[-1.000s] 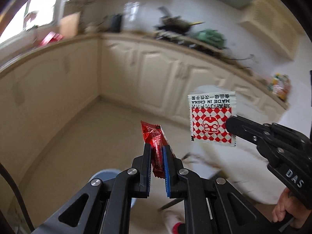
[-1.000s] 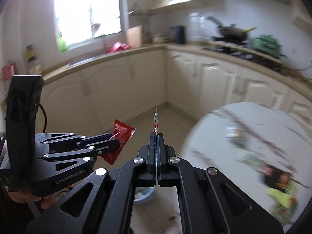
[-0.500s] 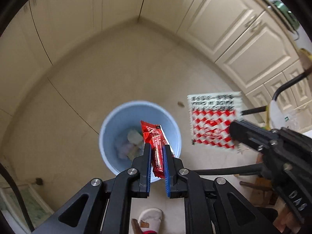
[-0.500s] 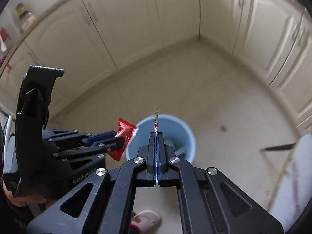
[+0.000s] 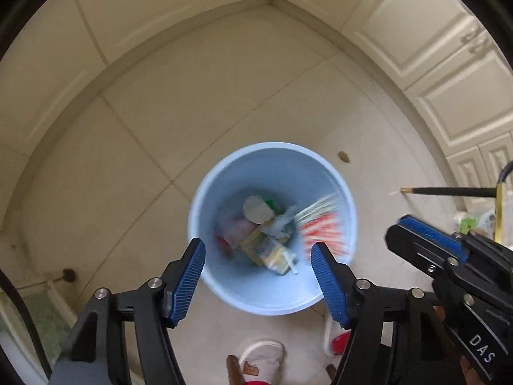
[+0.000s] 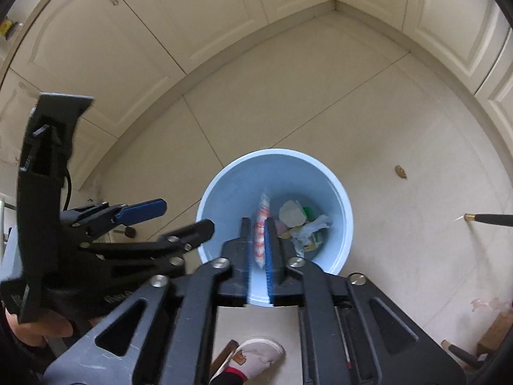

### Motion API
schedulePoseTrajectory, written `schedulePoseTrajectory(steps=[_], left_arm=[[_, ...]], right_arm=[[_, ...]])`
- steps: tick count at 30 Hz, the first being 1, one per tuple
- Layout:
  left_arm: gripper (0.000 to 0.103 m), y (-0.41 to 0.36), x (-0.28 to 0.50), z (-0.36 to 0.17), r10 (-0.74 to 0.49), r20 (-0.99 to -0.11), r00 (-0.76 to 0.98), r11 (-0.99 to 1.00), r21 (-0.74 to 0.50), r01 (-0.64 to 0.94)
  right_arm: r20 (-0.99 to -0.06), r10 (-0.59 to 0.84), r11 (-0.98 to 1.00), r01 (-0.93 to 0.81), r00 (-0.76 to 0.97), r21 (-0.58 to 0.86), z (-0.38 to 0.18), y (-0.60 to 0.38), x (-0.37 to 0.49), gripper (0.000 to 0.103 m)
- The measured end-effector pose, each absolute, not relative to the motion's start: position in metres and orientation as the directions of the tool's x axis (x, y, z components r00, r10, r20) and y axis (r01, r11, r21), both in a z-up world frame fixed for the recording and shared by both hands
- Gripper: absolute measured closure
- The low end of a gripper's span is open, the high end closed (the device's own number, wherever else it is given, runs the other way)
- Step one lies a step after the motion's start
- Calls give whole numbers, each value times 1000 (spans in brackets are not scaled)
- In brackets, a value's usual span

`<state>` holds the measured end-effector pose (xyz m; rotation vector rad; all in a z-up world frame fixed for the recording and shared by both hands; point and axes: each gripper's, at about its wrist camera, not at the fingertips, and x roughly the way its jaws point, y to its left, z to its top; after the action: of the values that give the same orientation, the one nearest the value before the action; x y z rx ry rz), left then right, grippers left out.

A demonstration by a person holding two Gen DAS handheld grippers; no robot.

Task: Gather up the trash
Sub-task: 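Carry wrapper and packet over the blue bin and open both grippers, then withdraw both tools from the bin toward the table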

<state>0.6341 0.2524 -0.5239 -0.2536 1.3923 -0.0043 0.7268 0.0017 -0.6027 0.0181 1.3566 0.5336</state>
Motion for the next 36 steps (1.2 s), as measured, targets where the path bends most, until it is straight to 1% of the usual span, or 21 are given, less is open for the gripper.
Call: schedulePoseTrajectory(steps=[2, 3, 5, 6, 8, 9, 11, 13, 15, 18, 20, 22, 24, 25, 27, 28, 29, 31, 33, 34, 36], left_arm=[[38, 263, 624, -512, -138, -973, 184, 970, -170, -174], [38, 271, 618, -500, -145, -970, 194, 966, -181, -184], [34, 263, 606, -477, -154, -964, 217, 958, -199, -205], [33, 266, 598, -467, -152, -962, 229, 956, -201, -212], [26, 265, 576, -434, -127, -954, 272, 958, -189, -217], [24, 261, 565, -418, -108, -950, 294, 961, -175, -215], [17, 261, 544, -383, -77, -932, 355, 962, -163, -217], [11, 256, 520, -340, -67, -899, 432, 960, -176, -217], [8, 252, 500, -299, -50, -859, 509, 962, -180, -208], [7, 238, 463, -247, -24, -788, 615, 967, -175, -186], [1, 216, 435, -208, -26, -717, 697, 972, -181, -150], [1, 192, 406, -170, -25, -643, 765, 979, -170, -111], [1, 171, 379, -149, -37, -582, 812, 983, -167, -75], [1, 151, 360, -138, -48, -537, 842, 985, -164, -49], [1, 131, 332, -120, -51, -479, 876, 988, -154, -27], [1, 117, 314, -105, -45, -433, 900, 990, -138, -17], [1, 104, 295, -109, -39, -402, 915, 992, -124, -12], [1, 80, 263, -94, -22, -318, 948, 995, -101, -11], [1, 56, 235, -106, -16, -260, 965, 996, -92, -9], [1, 46, 215, -109, -15, -213, 977, 995, -97, -6], [1, 30, 194, -114, -15, -178, 984, 996, -89, -1]], right_arm=[[-920, 370, 883, -356, 130, 305, -596, 2, 723, 68], [-918, 371, 883, -359, 139, 303, -589, 1, 720, 65], [-919, 359, 887, -365, 164, 282, -575, 5, 714, 50], [-919, 349, 890, -371, 181, 265, -563, 6, 708, 45], [-927, 311, 902, -374, 211, 218, -545, 12, 701, 24], [-924, 302, 905, -376, 235, 200, -530, 11, 697, 22], [-916, 286, 912, -374, 282, 169, -497, 9, 684, 19], [-898, 267, 919, -373, 351, 128, -456, 6, 667, 11], [-862, 281, 918, -380, 423, 113, -419, 7, 651, 9], [-799, 285, 924, -372, 530, 84, -356, -7, 621, 6], [-745, 278, 932, -357, 607, 57, -314, -23, 597, 1], [-686, 262, 942, -333, 678, 31, -275, -36, 571, 0], [-616, 242, 953, -302, 750, 7, -233, -56, 539, 0], [-594, 234, 957, -290, 770, 0, -218, -58, 531, 0], [-520, 235, 962, -273, 821, 5, -175, -71, 498, 0], [-497, 230, 964, -264, 837, 2, -165, -77, 487, 0], [-460, 217, 968, -249, 861, -9, -147, -83, 472, 0], [-387, 171, 978, -203, 906, -43, -120, -95, 445, 0], [-342, 136, 984, -167, 930, -63, -99, -101, 421, 0], [-317, 115, 987, -145, 941, -73, -91, -105, 409, 0], [-272, 80, 990, -107, 959, -87, -75, -110, 386, 0]])
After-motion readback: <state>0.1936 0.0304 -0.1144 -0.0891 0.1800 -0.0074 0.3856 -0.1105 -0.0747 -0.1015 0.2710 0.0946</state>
